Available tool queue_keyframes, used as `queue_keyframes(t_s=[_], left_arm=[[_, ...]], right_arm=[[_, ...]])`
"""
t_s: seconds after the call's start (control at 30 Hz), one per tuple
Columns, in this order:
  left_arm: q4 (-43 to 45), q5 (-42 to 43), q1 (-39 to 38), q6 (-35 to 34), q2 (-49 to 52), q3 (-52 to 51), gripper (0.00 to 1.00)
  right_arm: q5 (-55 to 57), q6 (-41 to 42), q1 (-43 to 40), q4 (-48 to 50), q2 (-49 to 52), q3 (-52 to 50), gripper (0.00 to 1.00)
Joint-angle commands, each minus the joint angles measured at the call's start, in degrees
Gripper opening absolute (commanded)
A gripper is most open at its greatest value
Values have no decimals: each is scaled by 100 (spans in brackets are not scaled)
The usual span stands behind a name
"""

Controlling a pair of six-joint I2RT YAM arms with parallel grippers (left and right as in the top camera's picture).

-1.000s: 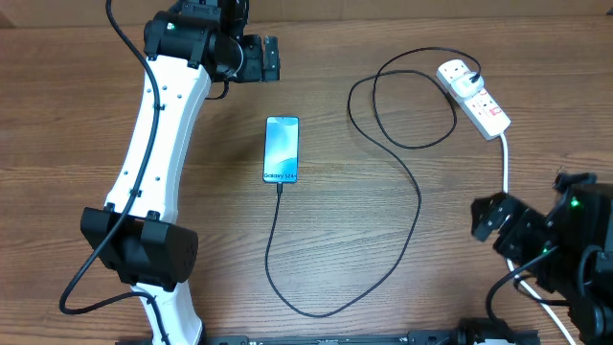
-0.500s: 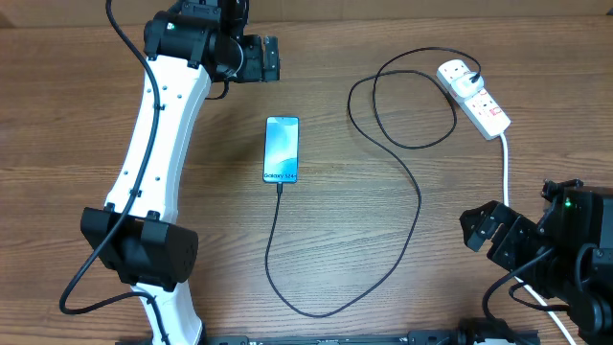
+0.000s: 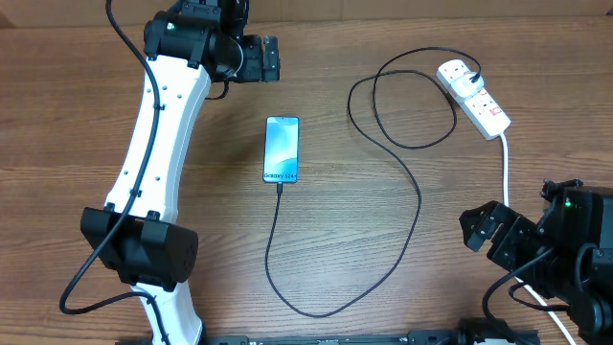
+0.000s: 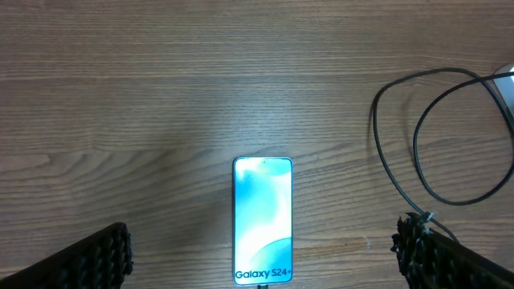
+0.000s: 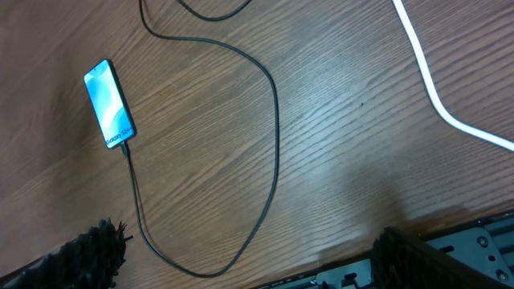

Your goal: Plug charger to phone and switch on socket

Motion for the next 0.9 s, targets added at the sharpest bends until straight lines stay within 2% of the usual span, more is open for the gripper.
queue_keyframes(t_s=[0.0, 0.3, 0.87], left_arm=[[2, -81, -2, -13, 55, -9, 100], [2, -81, -2, -13, 55, -9, 100], [2, -81, -2, -13, 55, -9, 100]], right_arm=[[7, -39, 26, -70, -20, -26, 100], [68, -59, 26, -245, -22, -26, 100], [-144, -793, 28, 398, -52, -101, 100]])
